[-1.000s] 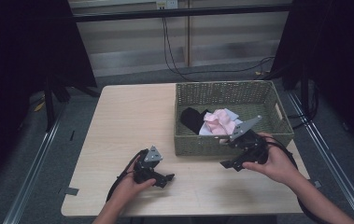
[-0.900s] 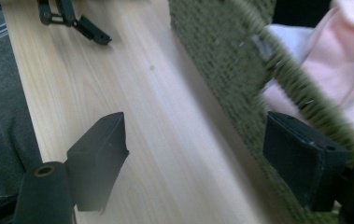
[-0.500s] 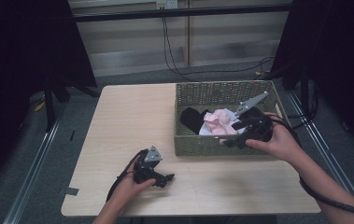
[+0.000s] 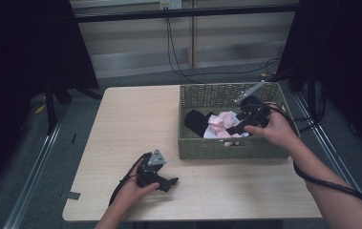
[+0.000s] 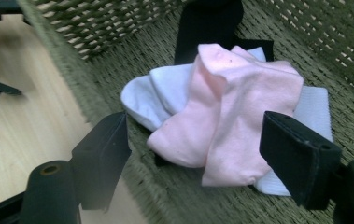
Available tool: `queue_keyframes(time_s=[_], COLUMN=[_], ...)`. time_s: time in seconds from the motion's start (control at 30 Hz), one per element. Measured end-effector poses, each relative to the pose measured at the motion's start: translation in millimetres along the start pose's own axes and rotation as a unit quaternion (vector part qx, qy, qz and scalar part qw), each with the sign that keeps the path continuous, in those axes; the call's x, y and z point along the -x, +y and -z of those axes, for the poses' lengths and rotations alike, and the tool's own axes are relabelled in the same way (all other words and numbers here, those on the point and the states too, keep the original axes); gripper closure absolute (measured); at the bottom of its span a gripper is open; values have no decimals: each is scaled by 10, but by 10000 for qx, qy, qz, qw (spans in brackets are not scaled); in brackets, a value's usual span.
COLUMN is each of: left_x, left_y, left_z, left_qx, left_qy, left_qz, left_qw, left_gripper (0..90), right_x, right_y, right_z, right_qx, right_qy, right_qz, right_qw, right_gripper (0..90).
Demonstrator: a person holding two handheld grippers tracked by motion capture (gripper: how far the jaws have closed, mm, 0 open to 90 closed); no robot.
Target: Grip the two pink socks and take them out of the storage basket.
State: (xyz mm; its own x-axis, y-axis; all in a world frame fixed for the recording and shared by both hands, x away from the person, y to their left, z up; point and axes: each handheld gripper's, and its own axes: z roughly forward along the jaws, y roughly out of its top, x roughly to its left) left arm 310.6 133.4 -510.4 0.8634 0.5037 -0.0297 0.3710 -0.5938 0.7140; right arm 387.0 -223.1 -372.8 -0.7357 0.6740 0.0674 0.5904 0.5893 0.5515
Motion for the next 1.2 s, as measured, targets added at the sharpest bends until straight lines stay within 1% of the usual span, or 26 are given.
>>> queue_keyframes(time_s=[0.07,0.23,0.3,0.33,0.37,0.4,0.47,0.53,0.57,0.6,0.63,0.7,0.73,0.77,0.8,0.83,0.87,0.93,0.97,1.0,1.03,1.1,1.13,1.2], left_x=[0,0,2,0,1,0,2,0,0,2,0,0,0,0,0,0,0,0,0,0,0,2,0,0], left_y=[0,0,0,-1,0,0,0,0,0,0,0,0,0,0,0,0,0,0,0,0,0,0,0,0], left_z=[-1,-1,-1,-1,0,0,-1,0,1,-1,0,-1,0,0,0,0,0,0,-1,0,-1,-1,0,0], left_qx=[6,4,14,7,7,0,14,-2,-5,14,1,5,1,1,1,4,-3,4,5,-1,7,14,-1,-1], left_qy=[-4,-3,0,-2,2,-1,0,2,0,0,-1,0,3,-1,-1,0,2,1,-3,-1,-2,0,1,1], left_qz=[2,1,18,2,16,1,18,2,0,19,1,3,0,2,1,2,2,0,1,1,4,19,0,1], left_qw=[10000,10000,10000,10000,10000,10000,10000,10000,10000,10000,10000,10000,10000,10000,10000,10000,10000,10000,10000,10000,10000,10000,10000,10000], left_gripper=[35,35,35,35,35,35,35,35,35,35,35,35,35,35,35,35,35,35,35,35,35,35,35,35], right_x=[37,161,191,203,222,230,244,253,283,295,311,337,341,349,348,349,352,354,351,358,362,387,405,430], right_y=[17,50,61,67,69,71,79,84,93,95,95,96,95,92,92,94,95,98,103,111,110,108,107,107], right_z=[-57,-231,-288,-318,-356,-379,-430,-453,-495,-506,-523,-554,-561,-577,-587,-596,-600,-598,-588,-567,-556,-517,-482,-425], right_qx=[-74,-263,-329,-365,-387,-416,-502,-531,-567,-600,-618,-684,-691,-710,-771,-804,-815,-833,-808,-806,-811,-776,-742,-709], right_qy=[-33,-39,-62,-53,-18,-33,-99,-100,-79,-96,-59,-47,-53,27,66,42,61,90,52,115,78,117,43,67], right_qz=[-22,-111,-91,-137,-147,-148,-186,-207,-229,-254,-263,-294,-309,-311,-341,-333,-327,-353,-402,-428,-436,-498,-493,-553], right_qw=[10000,9996,9994,9992,9991,9990,9985,9983,9981,9978,9977,9972,9971,9970,9964,9962,9961,9959,9959,9958,9957,9957,9960,9959], right_gripper=[260,325,348,358,370,380,426,441,482,496,540,568,607,656,661,685,742,759,801,871,877,883,886,887])
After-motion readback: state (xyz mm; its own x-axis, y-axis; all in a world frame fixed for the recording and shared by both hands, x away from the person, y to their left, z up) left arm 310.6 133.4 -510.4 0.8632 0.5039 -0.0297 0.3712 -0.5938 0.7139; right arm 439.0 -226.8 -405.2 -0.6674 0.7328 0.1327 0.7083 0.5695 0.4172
